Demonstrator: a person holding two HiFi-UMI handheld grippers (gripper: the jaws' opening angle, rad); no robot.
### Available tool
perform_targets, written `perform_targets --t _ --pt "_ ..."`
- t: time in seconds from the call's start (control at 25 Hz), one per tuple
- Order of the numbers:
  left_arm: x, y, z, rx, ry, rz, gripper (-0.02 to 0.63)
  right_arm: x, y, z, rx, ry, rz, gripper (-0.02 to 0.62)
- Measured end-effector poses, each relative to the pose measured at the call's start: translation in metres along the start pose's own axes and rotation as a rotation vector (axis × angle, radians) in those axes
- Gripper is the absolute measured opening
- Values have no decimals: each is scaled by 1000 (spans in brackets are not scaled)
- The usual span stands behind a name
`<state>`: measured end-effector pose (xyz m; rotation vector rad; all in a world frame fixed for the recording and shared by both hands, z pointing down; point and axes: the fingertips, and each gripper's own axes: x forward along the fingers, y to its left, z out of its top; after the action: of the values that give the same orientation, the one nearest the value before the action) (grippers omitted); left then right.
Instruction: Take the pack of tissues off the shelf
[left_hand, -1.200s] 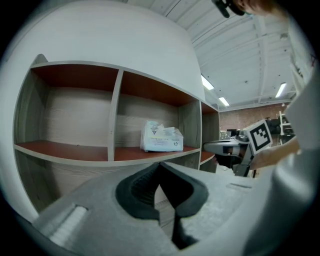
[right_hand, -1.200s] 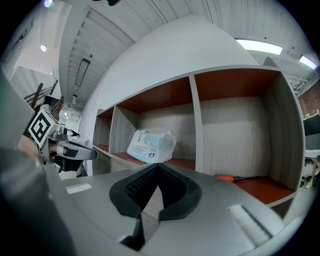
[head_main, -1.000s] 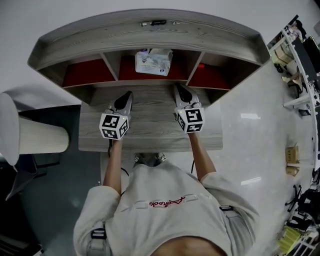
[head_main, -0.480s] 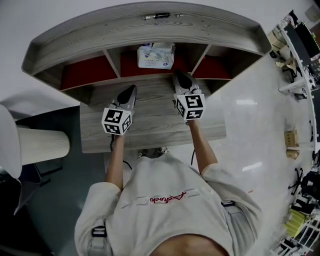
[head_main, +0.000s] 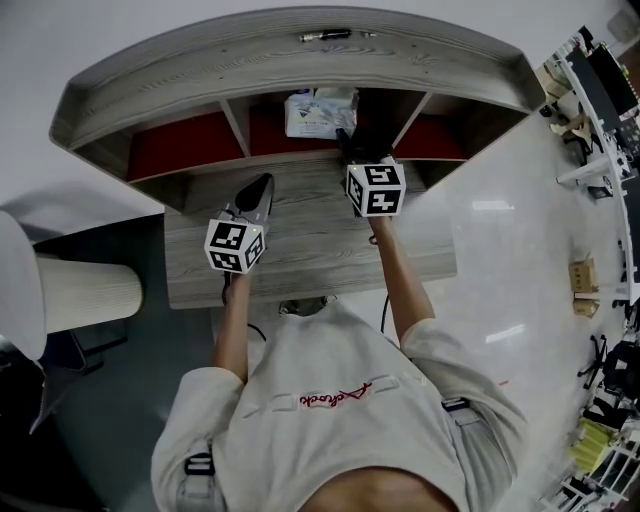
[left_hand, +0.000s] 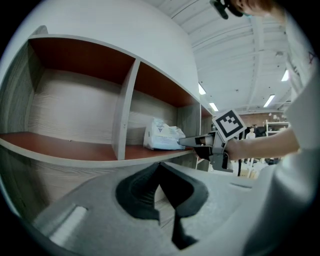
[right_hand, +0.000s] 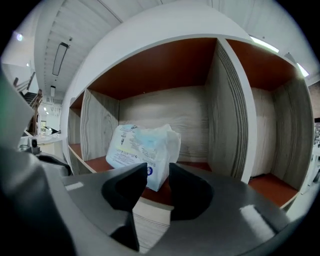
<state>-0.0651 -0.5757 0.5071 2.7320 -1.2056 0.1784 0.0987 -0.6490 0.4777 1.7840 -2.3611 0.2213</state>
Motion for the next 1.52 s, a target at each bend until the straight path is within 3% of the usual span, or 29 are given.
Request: perform_targets --t 0.12,0.32,0.84,1.52 --pt "-3 4 0 -2 0 5 0 3 -1 -2 -3 15 -21 127" --pt "-5 8 2 0 -4 14 0 4 0 -2 -41 17 -29 25" --pt "-1 -8 6 5 -8 -4 0 -26 2 10 -51 -95 -12 9" --pt "-13 -43 10 21 -14 -24 0 -87 13 10 -41 -153 8 9"
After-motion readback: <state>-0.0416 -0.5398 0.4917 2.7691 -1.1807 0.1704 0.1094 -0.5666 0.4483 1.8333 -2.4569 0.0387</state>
